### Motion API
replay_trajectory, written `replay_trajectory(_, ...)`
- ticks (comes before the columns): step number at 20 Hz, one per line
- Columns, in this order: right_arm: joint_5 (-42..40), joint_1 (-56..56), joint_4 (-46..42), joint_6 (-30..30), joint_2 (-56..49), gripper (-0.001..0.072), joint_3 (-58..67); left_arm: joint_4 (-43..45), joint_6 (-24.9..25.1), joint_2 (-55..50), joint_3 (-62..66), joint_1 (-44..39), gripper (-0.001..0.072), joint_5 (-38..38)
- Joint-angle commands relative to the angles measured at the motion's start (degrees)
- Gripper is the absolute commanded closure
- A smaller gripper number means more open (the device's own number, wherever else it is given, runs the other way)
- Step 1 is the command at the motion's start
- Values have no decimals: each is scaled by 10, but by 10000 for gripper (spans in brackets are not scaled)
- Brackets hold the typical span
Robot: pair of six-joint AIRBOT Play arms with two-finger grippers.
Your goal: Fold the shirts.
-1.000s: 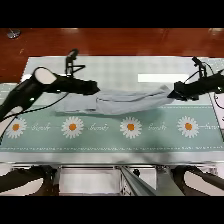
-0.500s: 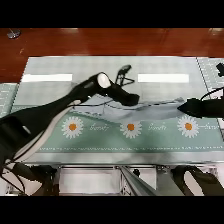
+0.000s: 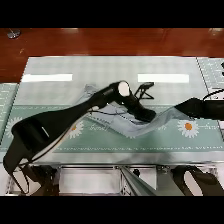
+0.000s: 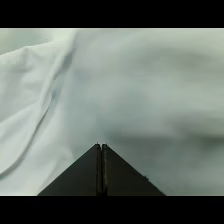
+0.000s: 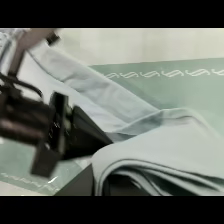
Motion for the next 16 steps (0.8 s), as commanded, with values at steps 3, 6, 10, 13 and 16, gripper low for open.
replay_trajectory(3,-26,18,89,-8,-6,677,3,47,-24,78,42,199,685,-130)
replay_trajectory(6,-82,134,76,5,-76,676,56,45,2,168,42,343,685,-179)
replay_trajectory(10,-136,300,49,34,-279,676,214,45,62,337,-45,482,685,-174)
replay_trajectory(13,-136,376,49,53,-457,676,368,45,122,510,-263,529,684,-97)
replay_trajectory(16,-140,423,49,78,-619,676,530,-41,114,659,-475,528,685,-61)
